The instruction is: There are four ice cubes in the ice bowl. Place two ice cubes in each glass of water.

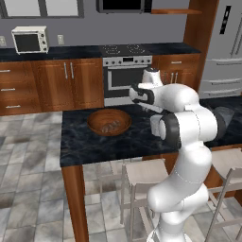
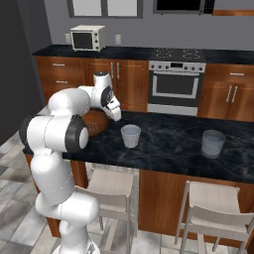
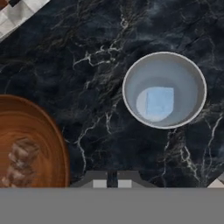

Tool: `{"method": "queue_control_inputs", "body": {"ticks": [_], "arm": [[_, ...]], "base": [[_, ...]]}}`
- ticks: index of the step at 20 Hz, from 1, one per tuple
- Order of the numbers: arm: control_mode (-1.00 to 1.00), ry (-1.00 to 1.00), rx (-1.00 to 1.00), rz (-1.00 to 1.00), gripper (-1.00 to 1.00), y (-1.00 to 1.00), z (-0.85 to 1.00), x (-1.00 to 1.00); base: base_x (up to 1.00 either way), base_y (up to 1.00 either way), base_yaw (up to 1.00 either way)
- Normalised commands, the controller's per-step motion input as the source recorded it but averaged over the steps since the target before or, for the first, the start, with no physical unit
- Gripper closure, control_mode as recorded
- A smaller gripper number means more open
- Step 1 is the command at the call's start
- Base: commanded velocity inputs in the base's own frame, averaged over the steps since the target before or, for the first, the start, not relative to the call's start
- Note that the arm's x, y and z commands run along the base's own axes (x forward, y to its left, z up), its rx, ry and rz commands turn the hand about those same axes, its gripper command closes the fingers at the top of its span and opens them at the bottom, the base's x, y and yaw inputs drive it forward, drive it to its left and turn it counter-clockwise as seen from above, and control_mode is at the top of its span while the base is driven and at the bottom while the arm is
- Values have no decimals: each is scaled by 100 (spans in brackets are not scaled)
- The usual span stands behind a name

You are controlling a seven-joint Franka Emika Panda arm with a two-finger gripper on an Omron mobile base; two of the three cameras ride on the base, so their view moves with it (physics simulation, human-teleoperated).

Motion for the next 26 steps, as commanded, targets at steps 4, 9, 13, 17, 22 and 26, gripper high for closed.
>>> {"method": "queue_control_inputs", "body": {"ticks": [4, 9, 13, 17, 22, 26], "arm": [[-100, 0, 3, 3, -100, 66, 20, -20], [-100, 3, 2, 1, -100, 59, 2, -6], [-100, 10, 0, 0, -100, 54, 0, 9], [-100, 15, 0, 6, -100, 48, 0, 13], [-100, 13, 0, 6, -100, 56, -14, 14], [-100, 7, 0, 4, -100, 53, -34, 25]], "base": [[0, 0, 0], [0, 0, 0], [0, 0, 0], [0, 0, 0], [0, 0, 0], [0, 0, 0]]}}
